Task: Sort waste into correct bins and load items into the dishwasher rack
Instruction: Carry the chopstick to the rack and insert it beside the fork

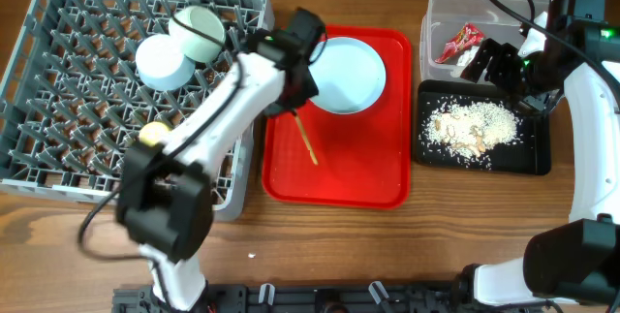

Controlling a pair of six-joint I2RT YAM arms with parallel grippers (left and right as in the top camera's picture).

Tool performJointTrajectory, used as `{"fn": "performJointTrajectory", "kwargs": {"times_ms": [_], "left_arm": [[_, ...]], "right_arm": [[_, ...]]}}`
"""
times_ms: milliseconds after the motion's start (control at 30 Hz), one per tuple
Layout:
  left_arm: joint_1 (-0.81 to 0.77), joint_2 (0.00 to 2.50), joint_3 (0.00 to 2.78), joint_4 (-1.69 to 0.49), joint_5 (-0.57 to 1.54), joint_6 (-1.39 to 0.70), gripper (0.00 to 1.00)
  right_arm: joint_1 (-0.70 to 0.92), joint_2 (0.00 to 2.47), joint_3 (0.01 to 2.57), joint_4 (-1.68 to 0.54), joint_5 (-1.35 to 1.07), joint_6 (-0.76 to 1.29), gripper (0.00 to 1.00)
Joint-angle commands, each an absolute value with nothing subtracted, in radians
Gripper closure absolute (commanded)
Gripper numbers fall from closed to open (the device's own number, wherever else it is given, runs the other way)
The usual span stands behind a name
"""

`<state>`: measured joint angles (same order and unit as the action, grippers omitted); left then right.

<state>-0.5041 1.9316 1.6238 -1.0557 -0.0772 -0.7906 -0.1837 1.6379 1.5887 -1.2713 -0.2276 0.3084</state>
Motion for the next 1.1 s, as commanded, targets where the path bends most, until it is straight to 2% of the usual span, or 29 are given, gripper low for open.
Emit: {"fn": "performJointTrajectory", "kwargs": {"times_ms": [0, 133, 400, 1067], "left_arm": [[-0.466, 1.814, 1.623, -1.051, -0.232, -0.491, 0.96], [-0.41, 1.769, 1.623, -1.055, -0.26, -0.265, 0.96], [-0.284, 1.767, 1.623, -1.024, -0.206, -0.084, 0.96], [-0.255, 1.939, 1.619, -0.968, -0.168, -0.085, 0.96]], "right_arm": [[-0.184, 1.626, 1.595, -1.272, -0.236, 0.288, 0.0], [-0.184, 1.626, 1.595, -1.272, -0.236, 0.288, 0.0], [-0.184, 1.626, 1.595, -1.274, -0.236, 0.288, 0.0], [-0.184, 1.626, 1.595, -1.274, -0.236, 0.288, 0.0]]}}
